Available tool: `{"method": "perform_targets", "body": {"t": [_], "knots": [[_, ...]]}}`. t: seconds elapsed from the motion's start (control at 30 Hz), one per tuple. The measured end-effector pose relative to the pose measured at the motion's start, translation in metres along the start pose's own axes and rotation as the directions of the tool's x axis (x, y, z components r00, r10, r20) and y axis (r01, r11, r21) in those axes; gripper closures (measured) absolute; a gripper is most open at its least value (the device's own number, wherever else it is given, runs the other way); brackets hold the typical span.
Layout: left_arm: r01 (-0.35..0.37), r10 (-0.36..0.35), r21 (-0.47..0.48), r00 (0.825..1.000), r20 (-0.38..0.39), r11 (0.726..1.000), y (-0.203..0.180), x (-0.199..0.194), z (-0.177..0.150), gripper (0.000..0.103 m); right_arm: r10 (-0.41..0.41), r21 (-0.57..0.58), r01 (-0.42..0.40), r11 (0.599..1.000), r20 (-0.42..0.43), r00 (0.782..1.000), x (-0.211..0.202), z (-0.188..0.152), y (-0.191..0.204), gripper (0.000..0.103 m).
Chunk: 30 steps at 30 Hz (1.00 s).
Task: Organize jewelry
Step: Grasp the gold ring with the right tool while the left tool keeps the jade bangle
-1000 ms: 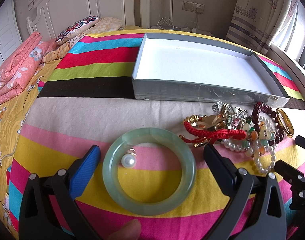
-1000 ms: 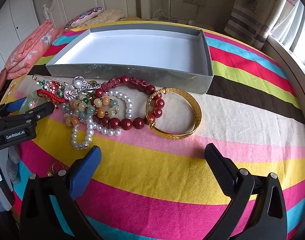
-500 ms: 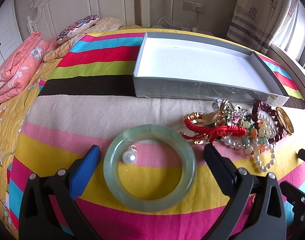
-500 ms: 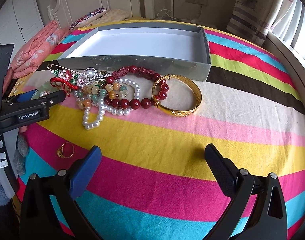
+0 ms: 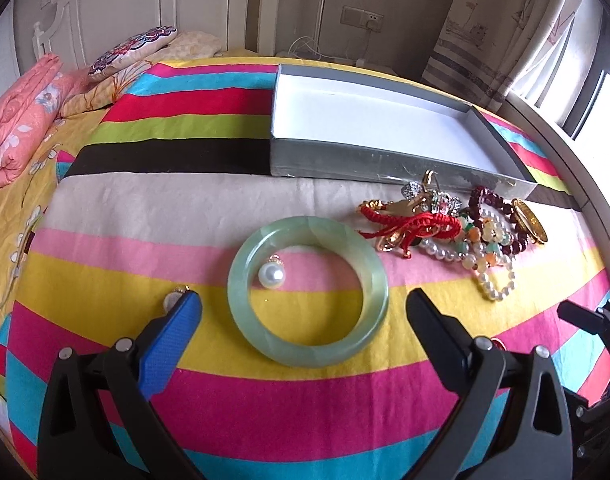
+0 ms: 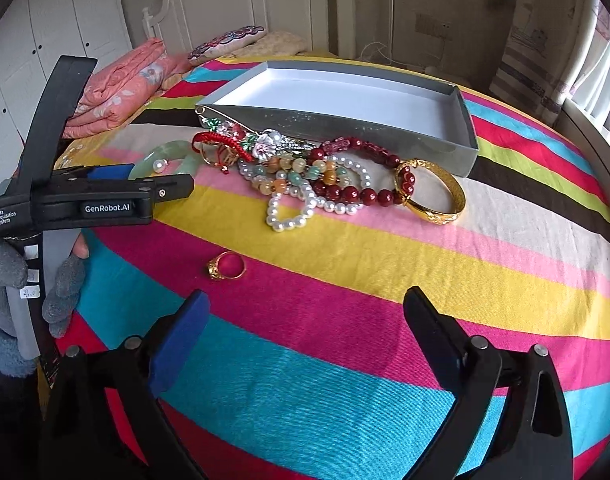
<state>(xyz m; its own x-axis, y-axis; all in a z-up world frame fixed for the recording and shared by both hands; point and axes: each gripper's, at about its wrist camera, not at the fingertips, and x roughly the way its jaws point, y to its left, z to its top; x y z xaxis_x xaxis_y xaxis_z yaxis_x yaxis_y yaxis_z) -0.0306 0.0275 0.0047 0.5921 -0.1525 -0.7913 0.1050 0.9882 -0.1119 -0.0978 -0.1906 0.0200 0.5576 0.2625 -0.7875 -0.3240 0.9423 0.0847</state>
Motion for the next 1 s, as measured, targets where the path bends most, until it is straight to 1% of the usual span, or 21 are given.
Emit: {"method": "perform_targets", "body": {"t": [0.1, 0.23, 0.27, 0.3, 0.33, 0.47, 0.53, 0.7, 0.77, 0.8, 0.87, 1.0], "knots": [[-0.015, 0.015, 0.019, 1.000, 0.006, 1.000, -0.003, -0.003, -0.004, 0.003, 0.026, -0.012, -0.026, 1.000, -0.012, 1.000, 0.000, -0.001, 0.006, 0.024], [-0.035, 0.035, 0.031, 0.999, 0.012, 0.999, -0.004, -0.005, -0.006, 0.015, 0.050, -0.049, -0.050, 0.998, -0.007, 0.999, 0.000, -0.005, 0.021, 0.037], [-0.035, 0.035, 0.033, 0.999, 0.015, 0.999, -0.005, -0.006, -0.007, 0.016, 0.058, -0.050, -0.058, 0.997, -0.009, 0.998, 0.001, -0.005, 0.024, 0.042], [-0.037, 0.036, 0.033, 0.999, 0.016, 0.999, -0.005, -0.005, -0.006, 0.016, 0.067, -0.047, -0.068, 0.997, -0.015, 0.998, 0.002, -0.005, 0.025, 0.045], [-0.039, 0.039, 0.034, 0.999, 0.016, 0.999, -0.005, -0.005, -0.006, 0.016, 0.077, -0.040, -0.078, 0.996, -0.019, 0.997, 0.003, -0.005, 0.026, 0.050], [-0.044, 0.043, 0.034, 0.999, 0.022, 0.998, -0.006, -0.006, -0.007, 0.016, 0.101, -0.045, -0.102, 0.994, -0.024, 0.995, 0.007, -0.003, 0.037, 0.056], [-0.039, 0.039, 0.029, 0.999, 0.023, 0.999, -0.005, -0.006, -0.006, 0.016, 0.077, -0.063, -0.078, 0.995, -0.024, 0.997, 0.011, -0.001, 0.043, 0.057], [-0.043, 0.042, 0.037, 0.998, 0.035, 0.998, -0.006, -0.009, -0.007, 0.025, 0.015, -0.072, -0.017, 0.997, -0.021, 1.000, 0.018, 0.006, 0.054, 0.064], [-0.047, 0.045, 0.043, 0.998, 0.035, 0.998, -0.008, -0.008, -0.007, 0.027, -0.022, -0.084, 0.020, 0.996, -0.017, 1.000, 0.020, 0.008, 0.058, 0.071], [-0.047, 0.045, 0.044, 0.998, 0.034, 0.998, -0.008, -0.008, -0.007, 0.027, -0.029, -0.088, 0.028, 0.996, -0.012, 0.999, 0.019, 0.007, 0.059, 0.072], [-0.046, 0.044, 0.043, 0.998, 0.035, 0.998, -0.008, -0.008, -0.007, 0.027, -0.029, -0.089, 0.029, 0.996, -0.002, 1.000, 0.020, 0.007, 0.059, 0.077], [-0.044, 0.043, 0.040, 0.998, 0.039, 0.998, -0.008, -0.009, -0.006, 0.027, -0.013, -0.091, 0.013, 0.996, 0.007, 1.000, 0.017, 0.005, 0.055, 0.077]]}}
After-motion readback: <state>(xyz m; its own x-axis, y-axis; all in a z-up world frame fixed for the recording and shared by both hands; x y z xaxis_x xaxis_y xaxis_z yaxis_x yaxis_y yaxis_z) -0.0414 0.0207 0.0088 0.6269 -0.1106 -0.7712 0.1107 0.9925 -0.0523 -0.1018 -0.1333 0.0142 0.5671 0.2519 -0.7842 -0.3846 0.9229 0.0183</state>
